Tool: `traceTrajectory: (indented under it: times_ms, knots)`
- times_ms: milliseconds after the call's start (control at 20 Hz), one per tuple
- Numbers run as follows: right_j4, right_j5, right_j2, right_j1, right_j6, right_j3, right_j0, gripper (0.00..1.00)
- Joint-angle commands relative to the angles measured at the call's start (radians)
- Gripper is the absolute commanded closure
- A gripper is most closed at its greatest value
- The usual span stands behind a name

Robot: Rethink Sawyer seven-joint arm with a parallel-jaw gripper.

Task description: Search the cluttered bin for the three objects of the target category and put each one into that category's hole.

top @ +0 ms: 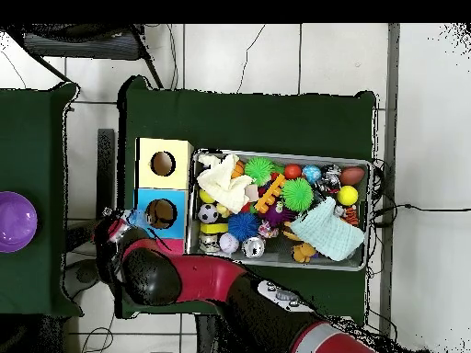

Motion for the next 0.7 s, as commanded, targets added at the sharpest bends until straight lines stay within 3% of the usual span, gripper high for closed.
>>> traceTrajectory:
  times_ms: [50, 700]
  knots:
    - [-0.038, -0.067, 0.005, 0.029, 0.148, -0.131, -0.021, 1.00]
    - [-0.054, -0.011, -0.014, 0.039, 0.127, -0.146, -0.037, 1.00]
